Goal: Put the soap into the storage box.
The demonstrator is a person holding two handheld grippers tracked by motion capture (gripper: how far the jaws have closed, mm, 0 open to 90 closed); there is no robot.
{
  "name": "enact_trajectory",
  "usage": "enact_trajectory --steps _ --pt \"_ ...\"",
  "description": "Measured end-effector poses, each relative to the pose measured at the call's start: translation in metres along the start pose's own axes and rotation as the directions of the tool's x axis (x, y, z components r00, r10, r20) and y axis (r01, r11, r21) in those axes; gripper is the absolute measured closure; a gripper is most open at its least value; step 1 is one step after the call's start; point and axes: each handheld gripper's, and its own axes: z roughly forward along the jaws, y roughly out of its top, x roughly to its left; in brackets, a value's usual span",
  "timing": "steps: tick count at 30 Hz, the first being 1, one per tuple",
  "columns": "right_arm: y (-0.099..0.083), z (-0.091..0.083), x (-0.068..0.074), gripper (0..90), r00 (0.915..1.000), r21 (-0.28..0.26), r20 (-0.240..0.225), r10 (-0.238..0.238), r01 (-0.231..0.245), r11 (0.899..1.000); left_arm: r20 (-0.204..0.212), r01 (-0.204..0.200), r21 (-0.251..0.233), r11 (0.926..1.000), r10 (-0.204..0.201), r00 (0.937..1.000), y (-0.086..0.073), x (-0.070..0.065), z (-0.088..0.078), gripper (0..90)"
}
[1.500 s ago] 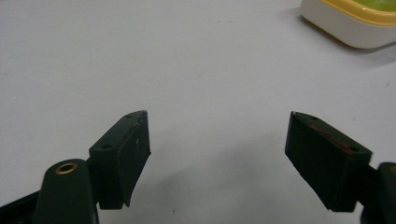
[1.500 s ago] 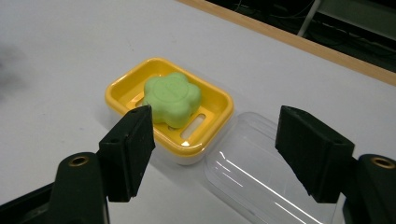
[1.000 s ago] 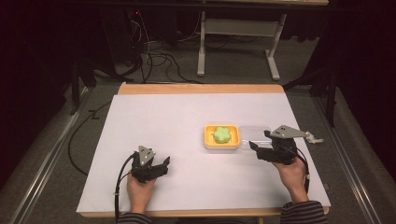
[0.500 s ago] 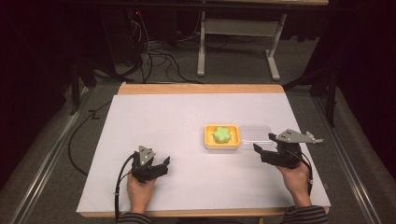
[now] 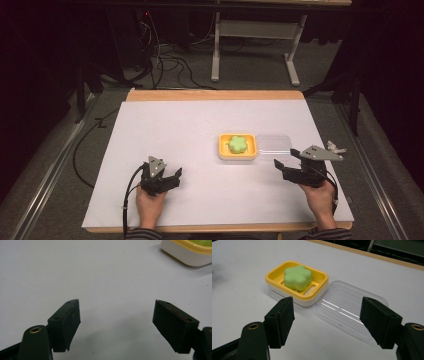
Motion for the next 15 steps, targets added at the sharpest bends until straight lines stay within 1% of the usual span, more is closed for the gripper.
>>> enact_trajectory --steps 3,6,10,12,15 --pt "-0.005 -0.001 0.0 28.3 0.9999 0.0 -0.001 0.017 -0.017 1.0 0.0 -0.001 0.0 1.0 0.001 1.0 0.0 0.0 0.0 22.7" --pt "-0.009 0.0 -0.002 28.3 0.9999 -0.001 -0.002 0.016 -0.016 1.0 -0.003 0.0 -0.001 1.0 0.0 1.0 0.0 0.0 0.0 22.7" --pt "-0.013 -0.002 -0.002 28.3 0.9993 -0.002 -0.001 0.037 -0.037 0.999 -0.001 -0.001 -0.001 1.0 0.001 1.0 0.0 0.0 0.0 22.7" --pt "-0.015 -0.002 -0.003 28.3 0.9995 -0.001 -0.002 0.031 -0.031 1.0 -0.003 -0.001 -0.002 1.0 0.001 1.0 0.0 0.0 0.0 22.7" --pt "-0.017 -0.002 -0.003 28.3 0.9993 -0.001 0.0 0.037 -0.037 0.999 -0.002 -0.002 -0.001 1.0 0.002 1.0 0.0 0.0 0.0 22.7"
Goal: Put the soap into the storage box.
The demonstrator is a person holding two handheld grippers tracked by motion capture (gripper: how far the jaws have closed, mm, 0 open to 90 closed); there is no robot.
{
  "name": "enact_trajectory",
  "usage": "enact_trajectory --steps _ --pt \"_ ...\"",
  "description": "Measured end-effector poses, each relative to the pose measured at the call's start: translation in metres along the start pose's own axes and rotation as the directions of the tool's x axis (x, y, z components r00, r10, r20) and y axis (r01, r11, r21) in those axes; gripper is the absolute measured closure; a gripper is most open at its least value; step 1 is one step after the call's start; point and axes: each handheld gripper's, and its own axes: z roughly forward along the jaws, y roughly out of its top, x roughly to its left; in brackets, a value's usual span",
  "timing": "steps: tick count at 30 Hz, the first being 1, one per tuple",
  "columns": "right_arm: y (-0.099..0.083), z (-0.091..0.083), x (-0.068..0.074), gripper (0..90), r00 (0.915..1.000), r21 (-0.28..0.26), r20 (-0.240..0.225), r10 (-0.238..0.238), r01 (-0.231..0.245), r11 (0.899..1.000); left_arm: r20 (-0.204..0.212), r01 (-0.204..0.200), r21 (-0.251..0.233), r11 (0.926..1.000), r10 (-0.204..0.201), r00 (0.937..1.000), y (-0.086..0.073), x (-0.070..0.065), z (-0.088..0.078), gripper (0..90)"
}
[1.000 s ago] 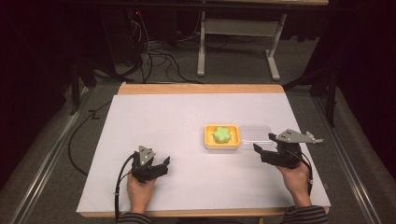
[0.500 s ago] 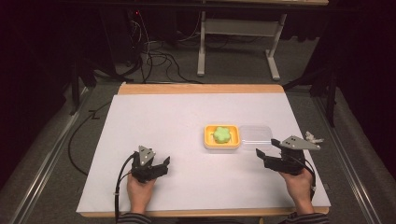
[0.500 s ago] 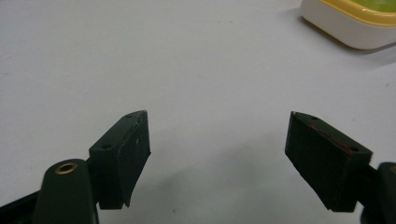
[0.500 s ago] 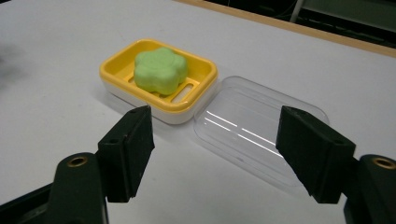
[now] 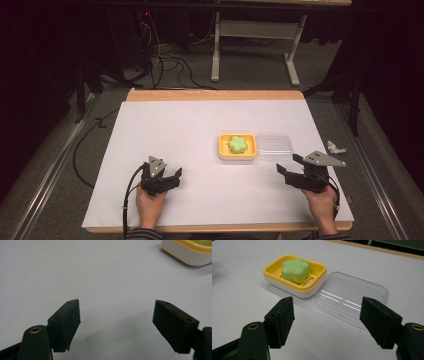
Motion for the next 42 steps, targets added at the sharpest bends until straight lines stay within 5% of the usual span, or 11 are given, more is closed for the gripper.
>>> enact_trajectory --steps 42 --pt "-0.031 0.027 0.014 29.4 0.9992 0.079 -0.035 0.019 -0.016 0.997 -0.006 0.004 -0.002 1.0 -0.004 1.0 0.0 0.0 0.001 22.4"
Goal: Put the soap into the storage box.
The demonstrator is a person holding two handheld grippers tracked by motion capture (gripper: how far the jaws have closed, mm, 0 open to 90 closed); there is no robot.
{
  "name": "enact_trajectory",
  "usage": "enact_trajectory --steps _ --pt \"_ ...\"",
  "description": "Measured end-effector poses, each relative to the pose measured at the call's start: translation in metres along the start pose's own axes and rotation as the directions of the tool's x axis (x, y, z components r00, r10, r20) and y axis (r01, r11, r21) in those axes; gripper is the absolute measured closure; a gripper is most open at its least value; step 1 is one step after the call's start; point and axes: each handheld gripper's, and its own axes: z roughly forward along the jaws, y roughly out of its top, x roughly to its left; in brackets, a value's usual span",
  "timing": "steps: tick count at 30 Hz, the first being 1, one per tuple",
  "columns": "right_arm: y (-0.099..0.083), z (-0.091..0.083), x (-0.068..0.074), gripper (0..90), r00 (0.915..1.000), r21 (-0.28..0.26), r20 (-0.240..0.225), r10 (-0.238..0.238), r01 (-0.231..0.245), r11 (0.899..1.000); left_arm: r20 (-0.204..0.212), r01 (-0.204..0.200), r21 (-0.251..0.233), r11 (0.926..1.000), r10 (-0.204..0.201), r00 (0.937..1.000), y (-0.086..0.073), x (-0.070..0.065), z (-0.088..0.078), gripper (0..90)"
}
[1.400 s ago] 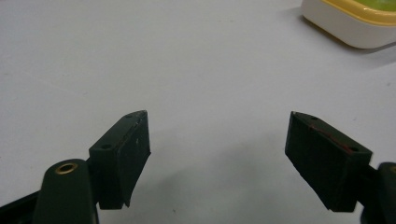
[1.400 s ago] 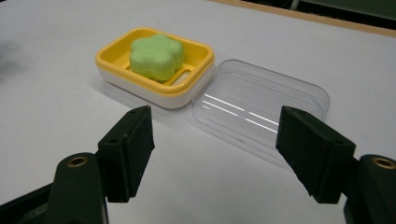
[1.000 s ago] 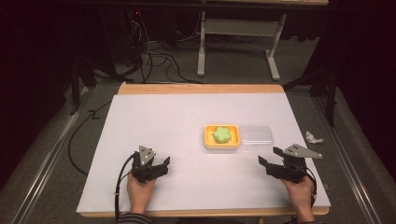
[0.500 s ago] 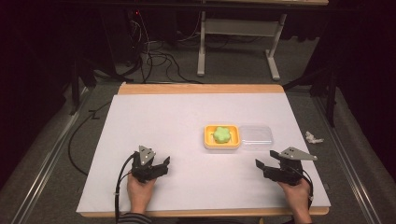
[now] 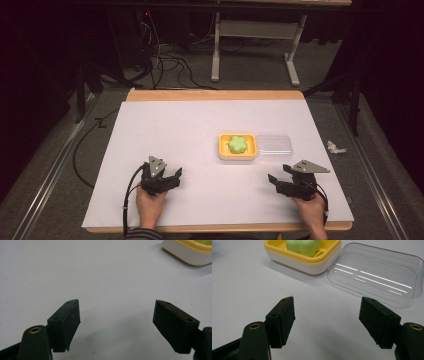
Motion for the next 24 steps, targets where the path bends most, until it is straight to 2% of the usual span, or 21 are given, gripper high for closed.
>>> enact_trajectory --steps 7,16,24 --pt "-0.004 0.007 0.003 29.4 1.0 0.027 0.0 0.005 -0.005 1.0 0.001 0.004 -0.003 1.0 -0.004 1.0 0.0 0.0 0.0 22.4" --pt "-0.008 0.015 0.008 29.4 0.9997 0.059 0.01 -0.024 0.024 0.998 0.002 -0.002 0.001 1.0 0.001 1.0 0.0 0.0 0.0 22.4" --pt "-0.009 0.019 0.01 29.4 0.9995 0.071 0.015 -0.028 0.026 0.997 0.004 -0.002 0.001 1.0 0.002 1.0 0.0 0.0 0.0 22.4"
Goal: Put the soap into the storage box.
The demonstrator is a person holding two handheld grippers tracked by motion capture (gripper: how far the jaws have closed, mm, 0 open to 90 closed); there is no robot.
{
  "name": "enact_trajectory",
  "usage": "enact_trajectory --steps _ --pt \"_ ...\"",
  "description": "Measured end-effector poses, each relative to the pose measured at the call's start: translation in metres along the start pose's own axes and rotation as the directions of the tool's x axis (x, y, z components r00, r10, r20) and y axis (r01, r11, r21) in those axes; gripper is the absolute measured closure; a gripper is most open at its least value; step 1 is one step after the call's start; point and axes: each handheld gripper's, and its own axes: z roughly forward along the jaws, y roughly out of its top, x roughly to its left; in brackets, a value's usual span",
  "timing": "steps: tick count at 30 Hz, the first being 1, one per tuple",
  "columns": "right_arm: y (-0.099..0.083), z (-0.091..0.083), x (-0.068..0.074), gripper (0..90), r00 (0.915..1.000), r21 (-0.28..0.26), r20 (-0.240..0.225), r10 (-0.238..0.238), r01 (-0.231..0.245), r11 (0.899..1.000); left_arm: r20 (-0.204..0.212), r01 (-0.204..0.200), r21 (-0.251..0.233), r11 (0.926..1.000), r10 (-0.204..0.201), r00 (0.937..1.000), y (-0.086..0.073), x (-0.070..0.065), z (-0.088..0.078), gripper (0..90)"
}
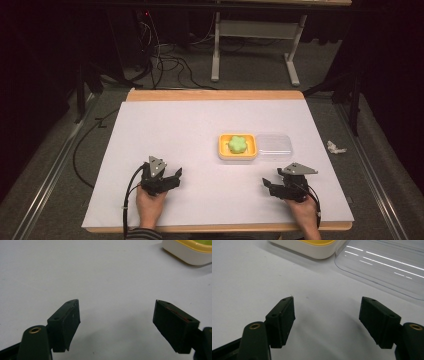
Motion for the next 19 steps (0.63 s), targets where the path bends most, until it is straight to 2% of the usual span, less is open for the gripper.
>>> enact_trajectory --steps 3,5,13,19 --pt "-0.0002 0.001 -0.0002 29.4 1.0 0.001 0.004 -0.005 0.005 1.0 -0.002 -0.01 0.001 0.9999 0.01 0.9999 -0.0002 0.0004 -0.0003 22.4" --pt "0.0 0.0017 0.0001 29.4 1.0 0.008 0.003 -0.008 0.008 1.0 -0.001 0.005 -0.004 1.0 -0.005 1.0 0.0002 -0.0001 0.0001 22.3" --pt "0.0003 0.0042 0.0032 29.2 0.9992 0.032 0.027 -0.028 0.028 0.999 0.0 -0.005 0.0 1.0 0.005 1.0 0.0 0.0002 -0.0003 22.3" --pt "0.0006 0.0048 0.004 29.1 0.999 0.039 0.026 -0.036 0.035 0.999 0.0 0.006 -0.004 1.0 -0.006 1.0 0.0002 -0.0001 0.0001 22.3"
